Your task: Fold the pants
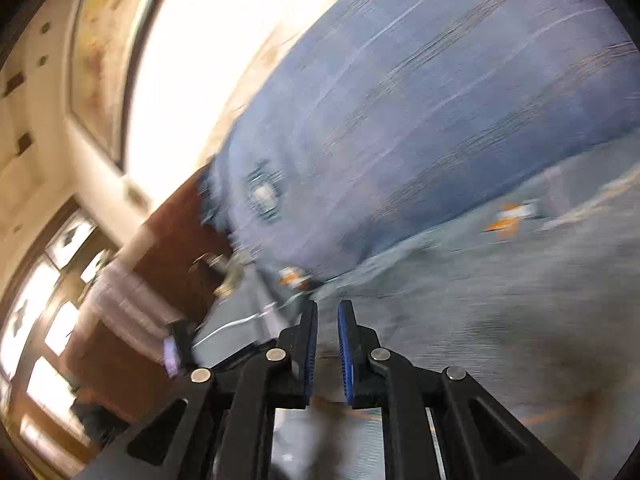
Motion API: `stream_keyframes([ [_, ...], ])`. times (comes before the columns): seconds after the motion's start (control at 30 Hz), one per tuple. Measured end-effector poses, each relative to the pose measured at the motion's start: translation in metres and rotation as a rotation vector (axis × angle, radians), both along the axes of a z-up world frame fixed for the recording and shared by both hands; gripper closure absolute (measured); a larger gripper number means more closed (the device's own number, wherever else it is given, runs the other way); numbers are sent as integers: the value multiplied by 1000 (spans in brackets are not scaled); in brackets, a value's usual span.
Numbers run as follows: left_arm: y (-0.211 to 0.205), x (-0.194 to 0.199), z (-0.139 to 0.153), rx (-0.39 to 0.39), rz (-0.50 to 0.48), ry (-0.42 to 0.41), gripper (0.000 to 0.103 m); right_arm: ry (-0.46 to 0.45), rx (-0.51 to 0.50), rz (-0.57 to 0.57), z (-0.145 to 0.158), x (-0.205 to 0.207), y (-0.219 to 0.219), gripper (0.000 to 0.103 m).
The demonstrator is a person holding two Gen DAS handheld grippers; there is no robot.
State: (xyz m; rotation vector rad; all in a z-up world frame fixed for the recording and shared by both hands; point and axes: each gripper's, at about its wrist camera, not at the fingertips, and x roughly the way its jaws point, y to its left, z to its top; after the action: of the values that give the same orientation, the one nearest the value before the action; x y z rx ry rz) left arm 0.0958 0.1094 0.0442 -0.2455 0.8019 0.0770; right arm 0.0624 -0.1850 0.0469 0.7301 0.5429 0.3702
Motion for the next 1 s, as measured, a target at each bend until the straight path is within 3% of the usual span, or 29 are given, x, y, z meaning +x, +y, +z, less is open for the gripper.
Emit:
stream_keyframes([
  [0.07, -33, -8, -4, 5, -102, 7, 32, 33, 59, -32, -5, -7, -23, 89],
  [0.2, -91, -14, -6, 38, -276, 25, 32, 106, 36, -92, 8, -7, -70, 89],
  [0.23, -106, -19, -3, 52, -314, 20, 32, 115, 33, -111, 14, -7, -83, 83],
  [0.3, -134, -29, 2, 49, -379, 8, 32, 90, 36, -149, 27, -9, -112, 59],
  [0.33, -148, -31, 5, 42, -407, 9, 31, 53, 48, -155, 33, -12, -123, 30],
  [0.37, -164, -32, 6, 35, -440, 17, 31, 21, 67, -148, 36, -13, -135, 14],
  [0.47, -212, -33, 8, 59, -546, 38, 31, 23, 102, -183, 31, -25, -170, 13],
  [0.6, -278, -33, -4, 160, -715, 64, 31, 208, 55, -389, 5, -35, -210, 13],
  [0.7, -319, -41, -15, 210, -821, 72, 31, 294, 131, -512, -19, -50, -243, 15],
  [0.83, -370, -54, -34, 261, -971, 95, 31, 327, 120, -587, -28, -65, -266, 29],
  [1.0, -415, -69, -48, 337, -1095, 85, 31, 354, 161, -582, -42, -68, -279, 46],
])
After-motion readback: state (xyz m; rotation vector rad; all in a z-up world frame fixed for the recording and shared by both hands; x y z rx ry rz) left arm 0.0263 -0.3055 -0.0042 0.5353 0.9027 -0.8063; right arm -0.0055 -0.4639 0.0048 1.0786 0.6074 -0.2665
